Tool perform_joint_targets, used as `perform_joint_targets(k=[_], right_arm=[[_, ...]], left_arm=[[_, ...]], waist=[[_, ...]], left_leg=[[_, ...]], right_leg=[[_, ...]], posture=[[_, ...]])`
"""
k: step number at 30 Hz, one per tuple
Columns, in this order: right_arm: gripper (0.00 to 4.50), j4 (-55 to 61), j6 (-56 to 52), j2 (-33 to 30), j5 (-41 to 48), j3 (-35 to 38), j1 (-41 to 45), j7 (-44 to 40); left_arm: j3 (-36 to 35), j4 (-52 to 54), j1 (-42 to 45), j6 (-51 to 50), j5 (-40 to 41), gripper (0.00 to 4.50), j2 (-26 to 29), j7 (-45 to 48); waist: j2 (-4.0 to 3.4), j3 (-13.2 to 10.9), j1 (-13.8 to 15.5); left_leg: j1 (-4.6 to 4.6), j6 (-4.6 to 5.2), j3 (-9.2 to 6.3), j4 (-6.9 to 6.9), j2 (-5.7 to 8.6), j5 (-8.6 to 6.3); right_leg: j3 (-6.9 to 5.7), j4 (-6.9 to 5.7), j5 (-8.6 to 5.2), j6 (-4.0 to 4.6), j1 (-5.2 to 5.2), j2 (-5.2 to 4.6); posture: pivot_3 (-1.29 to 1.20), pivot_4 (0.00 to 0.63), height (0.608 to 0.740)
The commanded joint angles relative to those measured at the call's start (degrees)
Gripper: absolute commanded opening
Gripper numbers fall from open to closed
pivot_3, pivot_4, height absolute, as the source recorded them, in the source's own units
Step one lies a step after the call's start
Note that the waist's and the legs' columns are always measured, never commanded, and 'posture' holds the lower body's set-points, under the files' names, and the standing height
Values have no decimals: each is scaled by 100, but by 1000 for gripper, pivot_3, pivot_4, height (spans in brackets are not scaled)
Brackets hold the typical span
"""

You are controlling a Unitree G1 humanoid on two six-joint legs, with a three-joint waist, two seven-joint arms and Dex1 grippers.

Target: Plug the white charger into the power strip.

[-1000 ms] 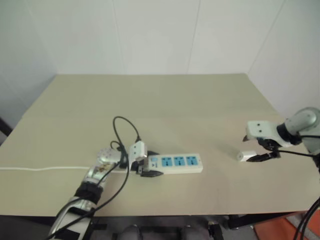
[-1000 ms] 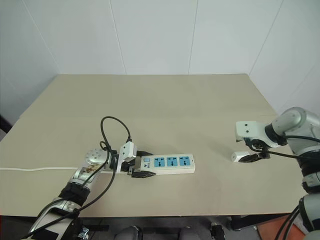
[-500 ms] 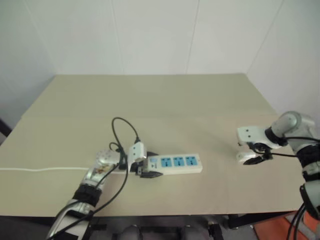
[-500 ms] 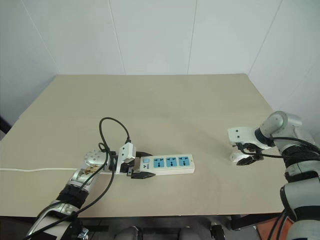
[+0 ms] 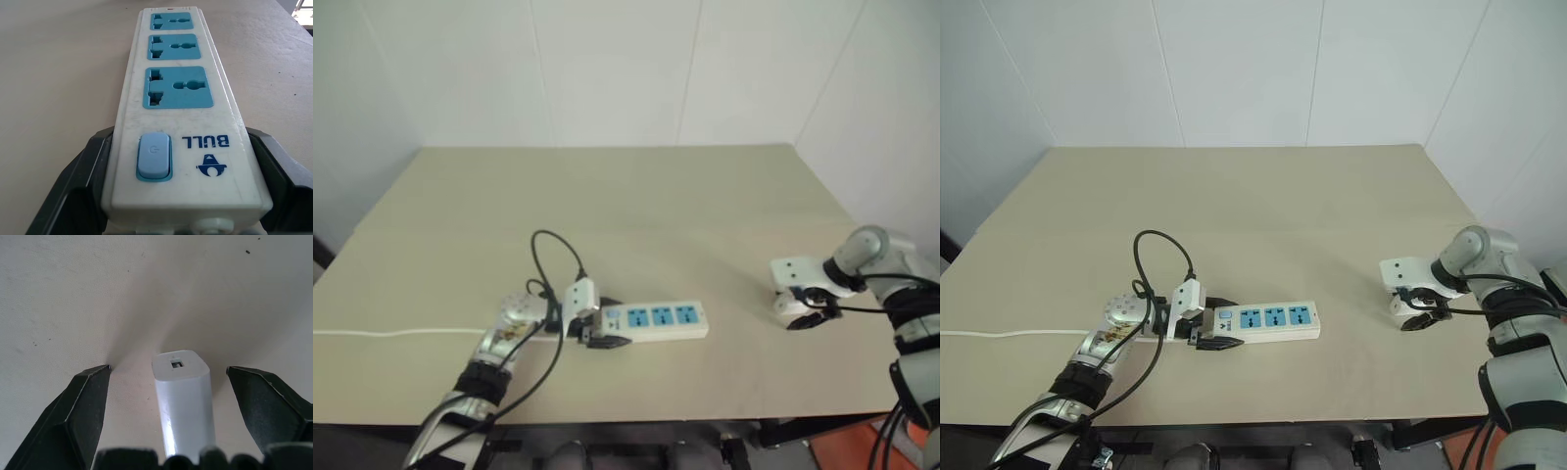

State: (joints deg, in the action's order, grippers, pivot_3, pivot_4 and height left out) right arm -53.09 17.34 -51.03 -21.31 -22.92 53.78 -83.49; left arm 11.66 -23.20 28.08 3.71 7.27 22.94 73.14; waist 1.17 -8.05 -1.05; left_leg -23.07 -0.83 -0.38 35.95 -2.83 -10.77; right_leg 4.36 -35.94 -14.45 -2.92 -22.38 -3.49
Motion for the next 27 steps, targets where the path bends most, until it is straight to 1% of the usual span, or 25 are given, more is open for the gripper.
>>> perform_joint_targets(k=[1, 7, 13, 15, 17, 20, 22, 24, 27], right_arm=[[3221, -64, 121, 3, -65, 2, 177, 39], [1157, -136, 163, 72, -110, -24, 162, 83], [1153, 17, 173, 111, -88, -17, 49, 76], [1153, 217, 76, 136, 64, 101, 7, 73], [1153, 622, -219, 199, 431, 343, 40, -87], [1153, 1313, -867, 405, 1062, 755, 108, -226], [1153, 1889, -1551, 646, 1575, 1092, 103, -160], [1153, 2519, -2228, 878, 2156, 1411, 0, -148], [1153, 3601, -3315, 1319, 3018, 1816, -343, 153]], left_arm=[[53, 124, -94, -41, 7, 3315, 85, -19], [54, 168, -130, -62, 16, 3315, 122, -33], [61, 198, -144, -82, 18, 3315, 155, -60], [67, 195, -159, -68, 24, 3315, 161, -64], [72, 210, -186, -57, 35, 3315, 176, -56], [81, 189, -186, -46, 57, 3315, 174, -55], [93, 133, -139, -36, 57, 3315, 155, -60], [99, 74, -84, -32, 58, 3315, 137, -49], [97, -22, -9, -10, 61, 3315, 133, -30]], waist=[[0, 0, -2], [0, 0, -12], [0, 0, -19], [0, 0, -28], [0, 0, -44], [-1, 0, -103], [-2, 0, -106], [-2, 0, -104], [-1, 0, -62]], left_leg=[[0, 0, 0, 0, 0, 0], [8, 0, 0, 0, 0, 0], [17, 0, 0, 0, 0, 0], [17, 0, 0, 0, 0, 0], [17, 0, 0, -1, 0, 0], [17, 0, 0, 0, 0, 0], [18, 0, 0, 0, 0, 0], [17, 0, 0, 0, 0, 0], [13, 0, -3, -1, -1, 0]], right_leg=[[0, 0, 0, 0, 0, 0], [1, 0, 0, 0, 7, 0], [2, -6, 0, 1, 11, 1], [3, -6, 0, 1, 11, 1], [3, -7, 0, 1, 11, 1], [10, -13, 0, 1, 9, 2], [9, -14, 0, 1, 10, 2], [9, -14, 0, 1, 10, 2], [5, -14, 0, 1, 9, 2]], posture=[[0, 150, 740], [0, 150, 740], [0, 150, 740], [0, 150, 740], [0, 150, 740], [0, 150, 740], [0, 150, 740], [0, 150, 740], [0, 150, 740]])
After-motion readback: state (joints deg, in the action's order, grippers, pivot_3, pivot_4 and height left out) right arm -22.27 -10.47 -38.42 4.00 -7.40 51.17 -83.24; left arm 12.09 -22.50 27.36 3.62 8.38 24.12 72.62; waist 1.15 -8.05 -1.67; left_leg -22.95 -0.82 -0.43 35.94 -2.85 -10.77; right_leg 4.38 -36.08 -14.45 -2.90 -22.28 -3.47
